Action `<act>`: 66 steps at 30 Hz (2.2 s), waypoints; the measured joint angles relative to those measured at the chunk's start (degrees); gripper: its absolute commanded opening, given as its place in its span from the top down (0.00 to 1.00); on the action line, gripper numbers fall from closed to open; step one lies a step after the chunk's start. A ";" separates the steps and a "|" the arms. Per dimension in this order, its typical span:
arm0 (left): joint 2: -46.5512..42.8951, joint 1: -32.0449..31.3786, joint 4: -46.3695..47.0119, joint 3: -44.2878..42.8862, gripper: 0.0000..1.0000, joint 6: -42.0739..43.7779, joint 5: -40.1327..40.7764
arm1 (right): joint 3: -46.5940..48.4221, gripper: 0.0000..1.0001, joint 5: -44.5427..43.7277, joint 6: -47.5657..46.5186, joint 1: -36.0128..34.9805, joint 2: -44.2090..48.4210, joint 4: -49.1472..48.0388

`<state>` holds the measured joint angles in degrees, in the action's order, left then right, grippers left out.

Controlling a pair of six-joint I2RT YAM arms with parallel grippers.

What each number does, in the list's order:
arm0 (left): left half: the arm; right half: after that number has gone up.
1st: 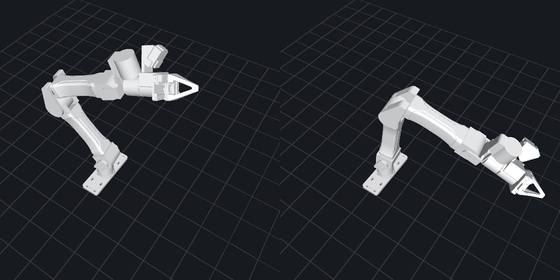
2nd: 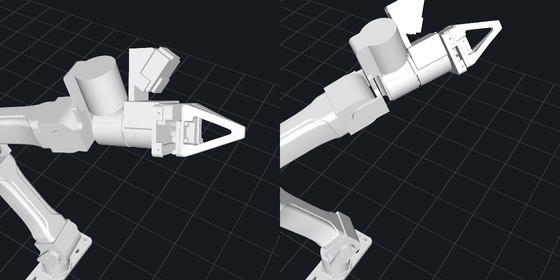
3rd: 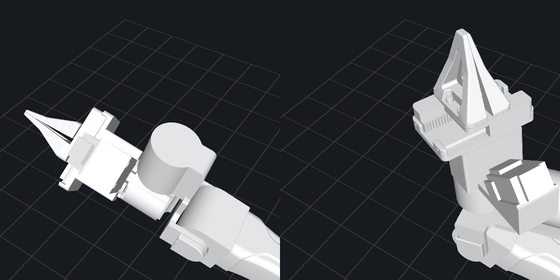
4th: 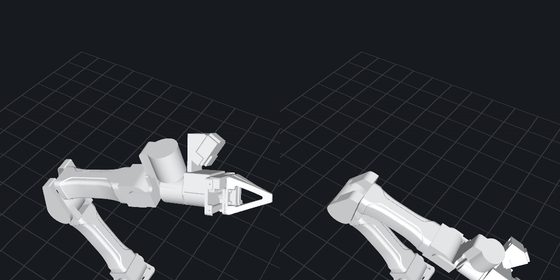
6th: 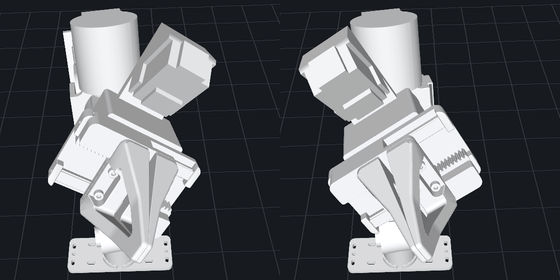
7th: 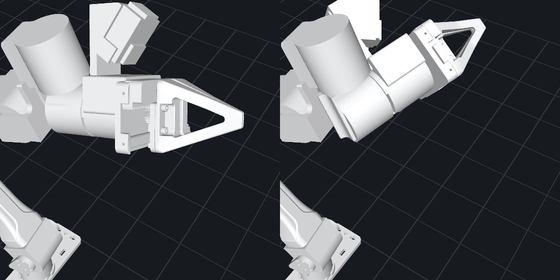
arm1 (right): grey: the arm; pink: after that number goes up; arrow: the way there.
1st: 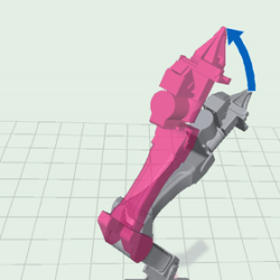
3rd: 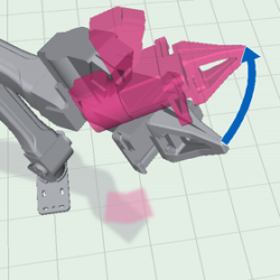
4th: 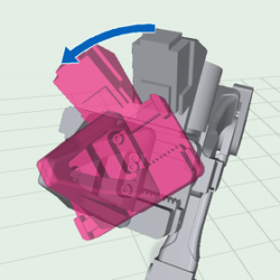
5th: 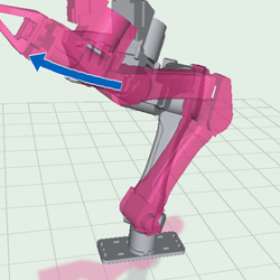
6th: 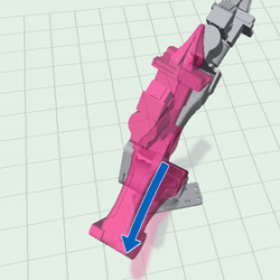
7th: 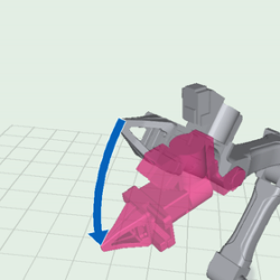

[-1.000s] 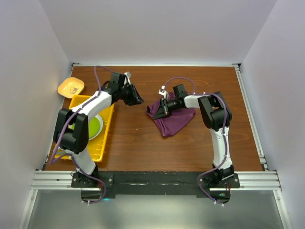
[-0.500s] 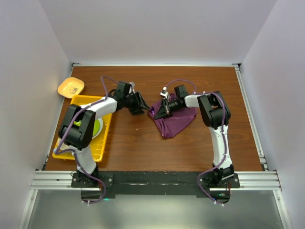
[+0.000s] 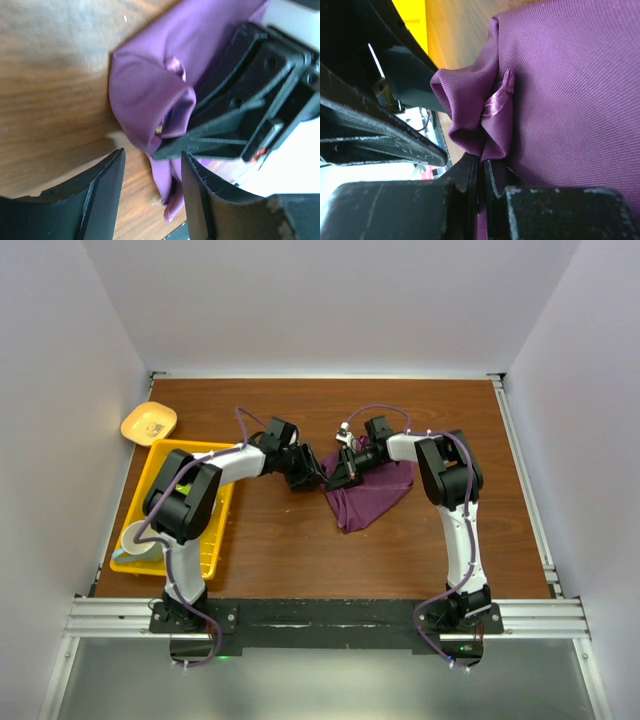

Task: Fold the napkin, place the utensils inside, and roll it up
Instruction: Roll the napkin with the utensil

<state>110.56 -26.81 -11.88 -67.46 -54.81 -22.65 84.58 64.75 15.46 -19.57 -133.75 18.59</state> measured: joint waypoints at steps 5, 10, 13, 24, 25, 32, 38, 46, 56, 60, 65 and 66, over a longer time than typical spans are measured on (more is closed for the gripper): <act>2.47 0.00 -1.27 -2.49 0.62 -0.81 1.60 | 0.17 0.91 -0.24 -0.57 0.09 0.02 1.29; 3.78 -0.11 -2.19 -3.91 0.81 -2.19 1.09 | 0.17 0.78 -1.09 -0.76 0.09 0.42 2.62; 3.78 -0.26 -2.75 -4.55 0.94 -2.89 0.76 | 0.17 0.70 -2.40 -1.25 -0.04 1.40 4.46; 4.04 -0.26 -4.57 -4.81 1.00 -3.63 0.24 | 1.57 0.41 -19.47 -6.67 -4.13 9.55 14.58; 4.04 -0.26 -4.57 -4.81 1.00 -3.96 0.02 | 1.55 0.40 -21.68 -7.28 -4.81 10.58 15.26; 4.04 -0.26 -4.57 -4.81 1.00 -4.81 -1.22 | -1.90 0.27 -39.36 -10.49 -9.57 18.10 17.09; 4.04 -0.26 -4.57 -4.81 1.00 -5.90 -2.08 | -7.63 0.13 -52.15 -12.09 -14.49 23.06 14.99; 4.04 -0.24 -4.57 -4.81 1.00 -6.69 -2.71 | -11.98 0.20 -63.82 -12.09 -20.04 26.12 11.37; 4.02 -0.20 -4.61 -3.87 1.00 -8.74 -3.65 | -14.38 0.47 -80.30 -10.78 -28.35 26.29 7.74; 3.98 -0.04 -4.46 -3.87 1.00 -9.16 -4.02 | -14.82 0.62 -82.62 -9.92 -29.35 26.29 7.43; 3.96 0.44 -4.35 -3.10 1.00 -9.11 -4.26 | -15.52 0.92 -83.10 -10.16 -29.16 26.29 6.51; 3.96 0.61 -4.44 -2.95 1.00 -9.09 -4.35 | -15.52 0.95 -82.73 -10.27 -29.00 26.27 6.47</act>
<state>114.52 -26.20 -16.32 -70.41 -63.90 -27.00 69.06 -17.98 5.19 -48.58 -107.48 25.06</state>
